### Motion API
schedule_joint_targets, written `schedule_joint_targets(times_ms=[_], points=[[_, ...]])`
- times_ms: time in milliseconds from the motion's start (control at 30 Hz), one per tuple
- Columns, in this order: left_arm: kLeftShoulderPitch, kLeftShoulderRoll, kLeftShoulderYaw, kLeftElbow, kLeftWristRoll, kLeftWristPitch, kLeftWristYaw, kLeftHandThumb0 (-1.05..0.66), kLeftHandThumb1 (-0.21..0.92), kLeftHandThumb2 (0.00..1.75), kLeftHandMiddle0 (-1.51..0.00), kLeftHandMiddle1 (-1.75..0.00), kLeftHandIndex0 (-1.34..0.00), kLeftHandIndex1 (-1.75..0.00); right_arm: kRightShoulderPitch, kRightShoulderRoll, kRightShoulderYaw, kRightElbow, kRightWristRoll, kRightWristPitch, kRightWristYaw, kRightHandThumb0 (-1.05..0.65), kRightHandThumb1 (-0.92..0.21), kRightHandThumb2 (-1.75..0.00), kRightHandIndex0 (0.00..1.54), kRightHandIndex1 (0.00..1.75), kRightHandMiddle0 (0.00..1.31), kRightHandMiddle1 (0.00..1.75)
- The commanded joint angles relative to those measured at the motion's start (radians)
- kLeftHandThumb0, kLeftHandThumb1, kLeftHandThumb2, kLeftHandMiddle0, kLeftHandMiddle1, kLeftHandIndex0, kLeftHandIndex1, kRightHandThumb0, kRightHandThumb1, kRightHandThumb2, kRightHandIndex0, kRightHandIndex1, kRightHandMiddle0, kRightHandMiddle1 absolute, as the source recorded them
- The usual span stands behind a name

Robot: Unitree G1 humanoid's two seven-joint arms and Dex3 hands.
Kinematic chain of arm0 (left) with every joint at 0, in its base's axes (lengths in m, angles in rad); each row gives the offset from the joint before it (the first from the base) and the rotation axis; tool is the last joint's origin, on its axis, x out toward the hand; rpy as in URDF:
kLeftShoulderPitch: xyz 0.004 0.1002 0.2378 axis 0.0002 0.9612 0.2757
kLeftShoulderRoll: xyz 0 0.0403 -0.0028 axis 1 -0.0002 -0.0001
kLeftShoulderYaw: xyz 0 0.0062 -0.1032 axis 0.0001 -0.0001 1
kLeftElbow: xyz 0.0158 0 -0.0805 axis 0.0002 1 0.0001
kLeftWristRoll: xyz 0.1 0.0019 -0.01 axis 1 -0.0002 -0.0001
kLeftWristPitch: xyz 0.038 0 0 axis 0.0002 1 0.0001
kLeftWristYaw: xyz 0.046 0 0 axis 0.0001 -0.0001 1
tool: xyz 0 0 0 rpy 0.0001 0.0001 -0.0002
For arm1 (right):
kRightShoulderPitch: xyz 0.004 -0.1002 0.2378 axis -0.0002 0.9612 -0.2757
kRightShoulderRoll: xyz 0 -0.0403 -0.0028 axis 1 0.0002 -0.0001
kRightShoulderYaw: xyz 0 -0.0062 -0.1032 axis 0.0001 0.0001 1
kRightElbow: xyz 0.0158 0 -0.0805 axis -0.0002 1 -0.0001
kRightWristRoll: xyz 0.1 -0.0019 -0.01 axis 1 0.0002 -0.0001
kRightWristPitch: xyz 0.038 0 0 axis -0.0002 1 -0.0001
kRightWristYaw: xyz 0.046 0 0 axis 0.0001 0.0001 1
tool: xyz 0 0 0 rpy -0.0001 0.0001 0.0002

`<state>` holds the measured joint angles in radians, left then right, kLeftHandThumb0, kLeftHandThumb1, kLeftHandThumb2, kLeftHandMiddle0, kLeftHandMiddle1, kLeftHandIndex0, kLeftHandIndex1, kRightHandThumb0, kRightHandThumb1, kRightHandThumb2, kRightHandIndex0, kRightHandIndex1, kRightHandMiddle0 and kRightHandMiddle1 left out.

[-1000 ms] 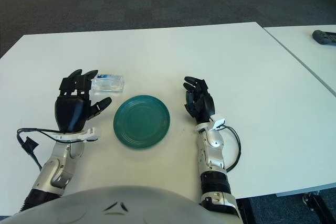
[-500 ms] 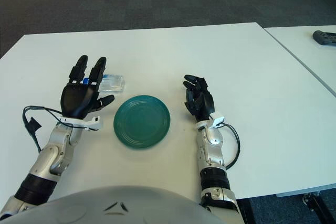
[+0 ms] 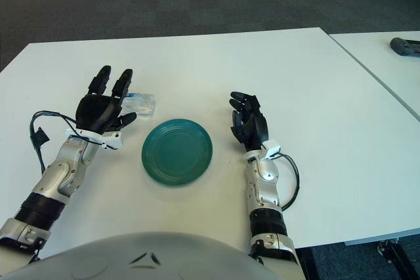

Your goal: Put the bottle into the plate.

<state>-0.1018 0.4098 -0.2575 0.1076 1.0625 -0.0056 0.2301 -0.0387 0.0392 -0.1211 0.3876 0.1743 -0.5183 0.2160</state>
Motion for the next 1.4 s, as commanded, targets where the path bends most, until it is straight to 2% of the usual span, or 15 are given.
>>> schedule_joint_targets(times_ms=[0, 233, 933, 1067, 1367], points=[[-0.061, 0.010, -0.013, 0.064, -0.026, -0.002, -0.012, -1.05, 0.92, 0.98, 0.00, 0.00, 0.00, 0.00, 0.029, 0.008, 0.014, 0.022, 0.005, -0.021, 0.018, -0.70, -0.92, -0.49, 0.57, 0.92, 0.22, 1.05], [-0.181, 0.017, -0.032, 0.273, -0.089, -0.037, -0.002, -1.05, 0.92, 0.89, 0.00, 0.00, -0.01, -0.01, 0.054, 0.009, 0.026, -0.009, 0.008, -0.021, 0.032, -0.70, -0.92, -0.48, 0.57, 0.91, 0.23, 1.05], [-0.274, -0.008, -0.116, 0.491, -0.168, -0.076, 0.039, -1.05, 0.92, 0.84, -0.08, -0.02, -0.09, -0.08, 0.111, 0.017, 0.045, -0.078, 0.034, -0.043, 0.063, -0.75, -0.92, -0.48, 0.55, 0.93, 0.27, 1.15], [-0.286, -0.009, -0.127, 0.511, -0.177, -0.077, 0.042, -1.05, 0.92, 0.82, -0.12, -0.01, -0.02, -0.26, 0.119, 0.021, 0.048, -0.088, 0.038, -0.041, 0.069, -0.76, -0.92, -0.47, 0.54, 0.95, 0.26, 1.16], [-0.328, -0.015, -0.161, 0.573, -0.197, -0.073, 0.030, -1.05, 0.92, 0.73, -0.20, -0.02, 0.00, -0.47, 0.153, 0.034, 0.064, -0.142, 0.051, -0.004, 0.067, -0.78, -0.92, -0.46, 0.53, 0.98, 0.23, 1.16]])
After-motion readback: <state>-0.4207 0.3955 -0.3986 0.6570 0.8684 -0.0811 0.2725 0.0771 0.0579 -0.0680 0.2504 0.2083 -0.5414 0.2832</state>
